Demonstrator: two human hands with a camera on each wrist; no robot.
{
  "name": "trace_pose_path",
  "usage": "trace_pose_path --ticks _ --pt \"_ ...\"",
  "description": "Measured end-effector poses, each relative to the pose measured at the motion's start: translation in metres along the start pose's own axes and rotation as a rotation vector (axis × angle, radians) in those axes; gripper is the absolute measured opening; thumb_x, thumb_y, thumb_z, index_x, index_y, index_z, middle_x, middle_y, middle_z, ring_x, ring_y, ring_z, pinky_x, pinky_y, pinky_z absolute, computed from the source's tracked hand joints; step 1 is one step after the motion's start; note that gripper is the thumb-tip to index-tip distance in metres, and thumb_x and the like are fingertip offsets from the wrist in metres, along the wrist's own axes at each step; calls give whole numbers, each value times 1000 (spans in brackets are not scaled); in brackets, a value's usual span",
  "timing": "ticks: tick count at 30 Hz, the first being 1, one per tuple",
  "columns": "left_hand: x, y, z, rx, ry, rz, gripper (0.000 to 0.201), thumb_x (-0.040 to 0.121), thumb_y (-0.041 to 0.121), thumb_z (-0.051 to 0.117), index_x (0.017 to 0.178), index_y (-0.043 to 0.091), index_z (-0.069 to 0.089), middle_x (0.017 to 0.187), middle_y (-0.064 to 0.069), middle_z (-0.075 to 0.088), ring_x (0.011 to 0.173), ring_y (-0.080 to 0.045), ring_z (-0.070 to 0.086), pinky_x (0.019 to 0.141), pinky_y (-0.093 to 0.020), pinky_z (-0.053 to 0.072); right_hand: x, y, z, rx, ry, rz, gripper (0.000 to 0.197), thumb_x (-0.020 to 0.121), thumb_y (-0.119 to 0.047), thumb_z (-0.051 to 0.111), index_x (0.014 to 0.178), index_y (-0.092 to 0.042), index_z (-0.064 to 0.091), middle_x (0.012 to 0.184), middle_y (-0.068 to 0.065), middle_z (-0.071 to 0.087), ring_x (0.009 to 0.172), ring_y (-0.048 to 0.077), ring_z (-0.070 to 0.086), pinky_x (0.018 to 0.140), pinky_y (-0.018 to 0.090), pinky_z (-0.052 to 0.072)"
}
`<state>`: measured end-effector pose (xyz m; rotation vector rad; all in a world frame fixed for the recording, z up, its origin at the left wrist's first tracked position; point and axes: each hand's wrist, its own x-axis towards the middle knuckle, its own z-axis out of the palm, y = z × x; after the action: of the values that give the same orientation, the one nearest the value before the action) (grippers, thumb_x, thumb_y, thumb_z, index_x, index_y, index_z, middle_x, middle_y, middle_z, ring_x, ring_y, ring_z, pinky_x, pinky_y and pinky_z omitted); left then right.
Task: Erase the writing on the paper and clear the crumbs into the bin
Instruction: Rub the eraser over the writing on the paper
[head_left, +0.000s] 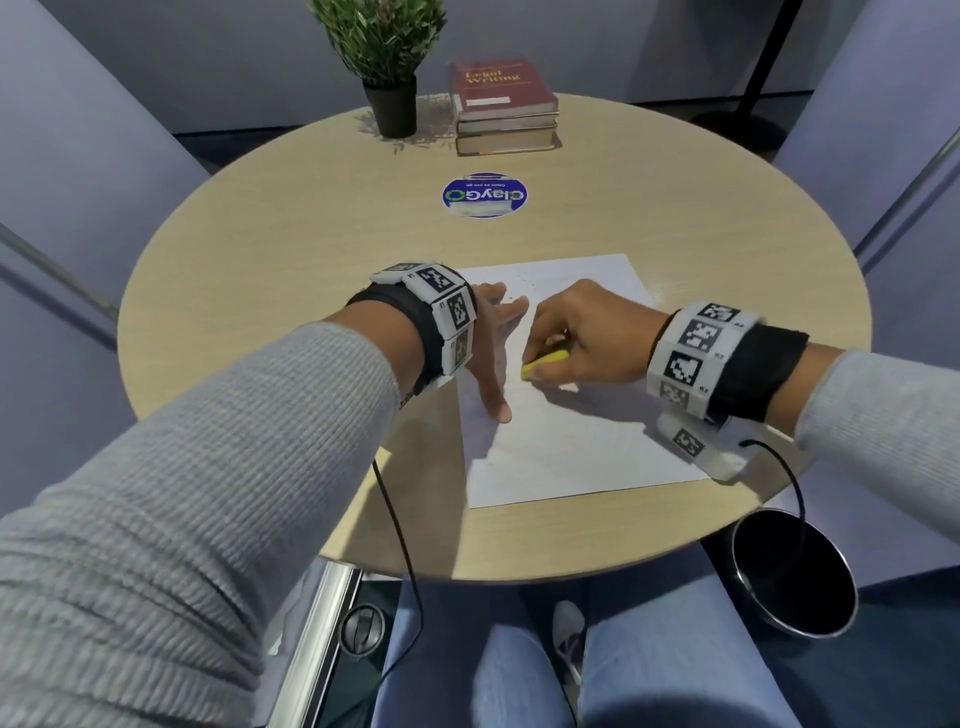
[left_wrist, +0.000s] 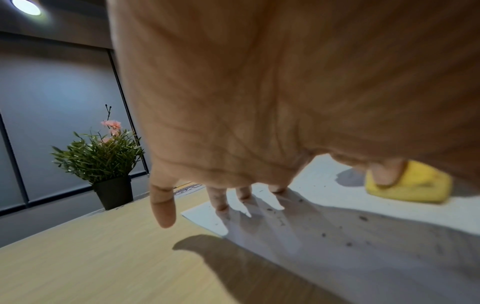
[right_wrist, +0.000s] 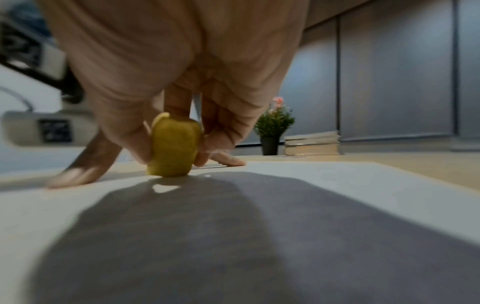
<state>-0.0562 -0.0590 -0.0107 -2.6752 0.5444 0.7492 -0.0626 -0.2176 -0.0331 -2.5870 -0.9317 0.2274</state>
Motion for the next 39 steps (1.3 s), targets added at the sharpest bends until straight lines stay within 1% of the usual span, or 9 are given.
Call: trace_pose_path --ticks 3,7,11,14,18,21,25,30,39 --pt "-1 1 1 -3 2 -13 127 64 71 66 151 23 -13 158 -5 -14 146 -23 -10 115 -45 -1 2 11 -9 -5 77 100 13 78 -28 74 84 -18 78 81 2 71 77 17 63 70 27 46" --pt "0 0 -1 -17 -16 -8 127 64 71 66 151 23 -14 158 -5 -15 146 -22 -10 115 -43 -1 -2 1 1 2 -11 -7 12 76 -28 75 83 -19 78 78 -2 71 71 9 61 67 21 45" --pt "-1 0 0 -42 -33 -13 151 38 87 64 152 20 -10 158 -6 -13 146 -23 -9 115 -43 0 1 15 -12 12 71 114 13 78 -27 75 85 -17 78 83 2 72 75 13 61 70 26 48" --pt "2 -1 0 -16 -20 -12 133 58 75 67 151 23 -13 158 -5 -14 146 -23 -9 115 -45 1 -5 8 -1 -12 30 42 13 77 -29 74 84 -18 78 83 -2 70 72 7 58 69 23 45" --pt "2 -1 1 -40 -26 2 148 39 90 59 152 22 -10 158 -6 -13 146 -23 -9 115 -43 0 -6 13 -9 54 30 79 13 77 -29 76 84 -19 78 81 -3 71 71 4 60 66 18 44" --pt "2 -1 2 -16 6 5 131 60 73 67 151 22 -11 158 -6 -12 146 -22 -8 115 -43 1 -4 17 -9 11 65 98 12 78 -27 75 84 -17 78 84 1 72 76 11 61 71 25 48" --pt "1 -1 0 0 17 5 128 63 71 67 151 22 -11 158 -6 -12 146 -22 -7 115 -43 1 -8 11 -4 25 21 33 11 77 -26 76 84 -17 77 82 -4 69 69 2 57 65 12 39" --pt "1 0 4 -21 33 5 123 67 68 67 152 20 -9 158 -7 -11 146 -22 -7 115 -41 0 -7 14 -6 -11 53 58 12 77 -25 75 85 -16 77 86 -2 69 75 8 58 70 21 41" --pt "7 -1 5 -34 -11 -5 149 38 88 63 151 24 -10 158 -4 -12 146 -22 -8 115 -46 0 -11 12 -5 -9 45 38 11 77 -25 75 83 -16 77 82 -1 70 71 6 57 65 17 40"
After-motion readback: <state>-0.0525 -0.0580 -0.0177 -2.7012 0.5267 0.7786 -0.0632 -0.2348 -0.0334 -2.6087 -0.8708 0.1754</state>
